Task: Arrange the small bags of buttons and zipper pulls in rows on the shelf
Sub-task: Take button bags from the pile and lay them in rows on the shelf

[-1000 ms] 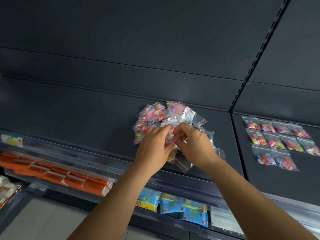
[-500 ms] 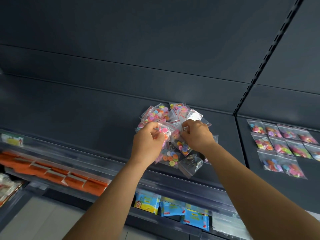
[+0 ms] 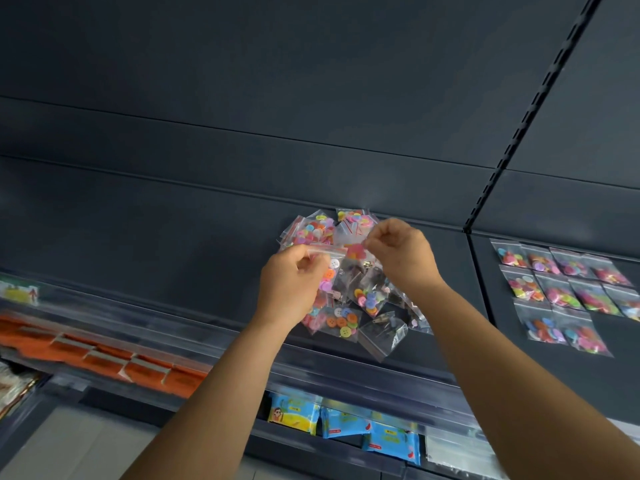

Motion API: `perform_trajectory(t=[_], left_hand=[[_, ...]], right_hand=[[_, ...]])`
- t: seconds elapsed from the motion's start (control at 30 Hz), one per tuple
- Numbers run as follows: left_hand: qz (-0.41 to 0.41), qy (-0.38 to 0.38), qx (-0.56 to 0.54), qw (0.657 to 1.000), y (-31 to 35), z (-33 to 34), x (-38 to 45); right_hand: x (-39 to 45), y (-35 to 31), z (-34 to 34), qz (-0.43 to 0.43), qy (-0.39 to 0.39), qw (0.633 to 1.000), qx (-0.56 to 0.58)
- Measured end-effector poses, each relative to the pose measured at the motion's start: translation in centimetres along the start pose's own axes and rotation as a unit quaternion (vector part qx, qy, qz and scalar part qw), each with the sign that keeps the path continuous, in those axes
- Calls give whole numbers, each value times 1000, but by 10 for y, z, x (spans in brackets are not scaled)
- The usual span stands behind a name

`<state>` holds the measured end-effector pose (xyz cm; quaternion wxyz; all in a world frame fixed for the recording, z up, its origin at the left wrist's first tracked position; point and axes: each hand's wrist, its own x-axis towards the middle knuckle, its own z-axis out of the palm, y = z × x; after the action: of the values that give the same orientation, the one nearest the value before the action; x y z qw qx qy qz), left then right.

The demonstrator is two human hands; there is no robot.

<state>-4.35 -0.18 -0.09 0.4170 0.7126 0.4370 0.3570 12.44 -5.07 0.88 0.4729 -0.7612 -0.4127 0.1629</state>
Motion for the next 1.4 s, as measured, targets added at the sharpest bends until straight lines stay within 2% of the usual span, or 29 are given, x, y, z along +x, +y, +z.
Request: perform_trajectory(t=[0.07, 0.13, 0.33, 0.5, 0.6, 0.77, 1.0, 1.17, 1.4], left_hand=[[2, -2, -21, 1000, 4, 0, 2], [2, -12, -44, 999, 9, 3, 4], [20, -49, -123, 991, 30, 23, 3], [21, -125, -155, 980, 50, 57, -7], [22, -130, -146, 980, 61, 80, -15], [5, -117, -165, 979, 84, 122, -33], [-12, -147, -154, 977, 111, 188, -65], [-5, -143, -113, 983, 129, 230, -78], [-7, -168, -80, 983, 144, 288, -97]], right_hand=[[-4, -9, -5, -9, 25, 996, 85], [-7, -15, -12, -27, 33, 991, 123], [-20, -19, -45, -61, -18, 992, 106], [-33, -9, -76, -42, -8, 993, 106], [-40, 4, -97, -36, 5, 993, 112], [-55, 36, -137, 44, 16, 992, 120], [-78, 82, -198, 128, 48, 971, 197], [-84, 120, -249, 124, 122, 979, 106], [-94, 174, -312, 136, 156, 976, -67]])
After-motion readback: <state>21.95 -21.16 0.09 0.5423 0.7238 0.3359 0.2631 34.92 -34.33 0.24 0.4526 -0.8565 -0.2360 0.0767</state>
